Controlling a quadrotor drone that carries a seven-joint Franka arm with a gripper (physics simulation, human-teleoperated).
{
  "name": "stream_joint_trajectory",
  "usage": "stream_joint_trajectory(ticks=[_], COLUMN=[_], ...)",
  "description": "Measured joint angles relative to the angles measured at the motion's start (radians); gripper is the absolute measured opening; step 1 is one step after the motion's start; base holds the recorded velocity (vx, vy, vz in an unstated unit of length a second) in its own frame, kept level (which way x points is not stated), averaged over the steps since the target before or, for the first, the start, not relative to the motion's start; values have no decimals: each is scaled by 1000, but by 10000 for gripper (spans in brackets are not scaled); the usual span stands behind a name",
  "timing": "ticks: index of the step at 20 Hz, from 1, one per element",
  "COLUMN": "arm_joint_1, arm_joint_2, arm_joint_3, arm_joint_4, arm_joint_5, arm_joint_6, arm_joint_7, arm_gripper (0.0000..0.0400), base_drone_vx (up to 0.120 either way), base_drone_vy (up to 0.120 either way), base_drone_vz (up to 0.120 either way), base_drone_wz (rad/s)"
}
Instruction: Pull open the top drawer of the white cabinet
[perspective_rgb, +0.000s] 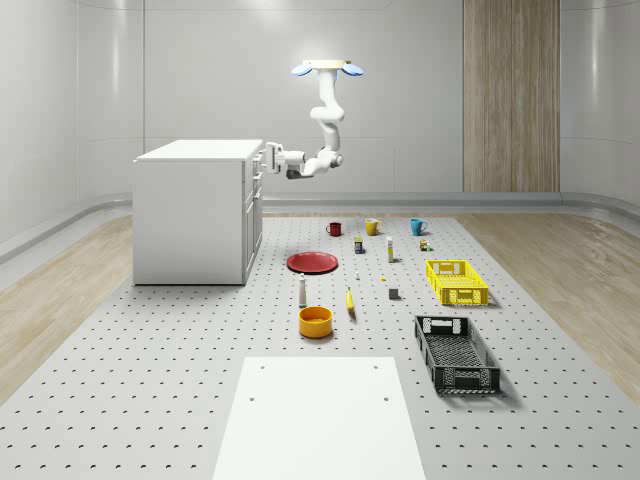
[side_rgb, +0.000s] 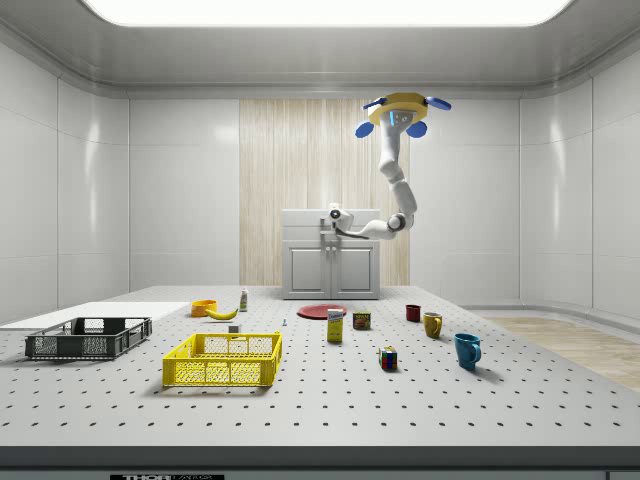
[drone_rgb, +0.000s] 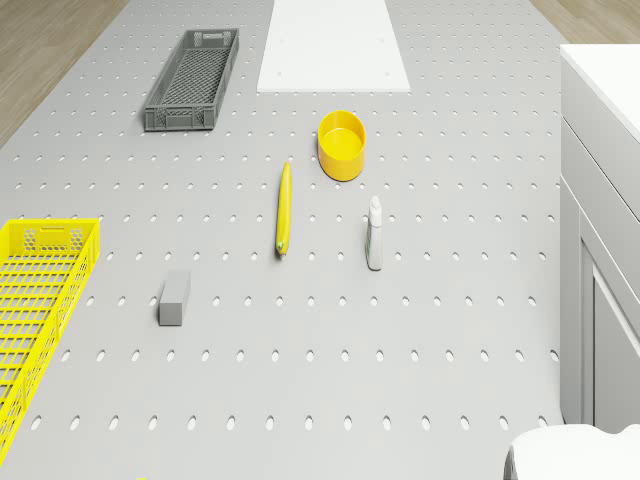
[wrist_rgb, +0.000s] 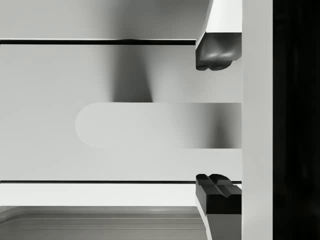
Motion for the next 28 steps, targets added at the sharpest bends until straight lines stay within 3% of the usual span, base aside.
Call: stream_joint_trajectory(ticks=[10, 13, 16, 21, 28], arm_joint_1=[-17, -22, -26, -33, -45], arm_joint_2=[-1, -2, -2, -3, -6], arm_joint_3=[14, 17, 21, 26, 36], arm_joint_4=[-2, -2, -3, -3, -2], arm_joint_5=[4, 5, 6, 7, 4], arm_joint_6=[-7, -8, -10, -12, -15], arm_joint_7=[-1, 0, 0, -1, 30], arm_gripper=[305, 200, 150, 118, 114], base_drone_vx=[0, 0, 0, 0, 0], base_drone_vy=[0, 0, 0, 0, 0], base_drone_vz=[0, 0, 0, 0, 0], base_drone_wz=[0, 0, 0, 0, 0])
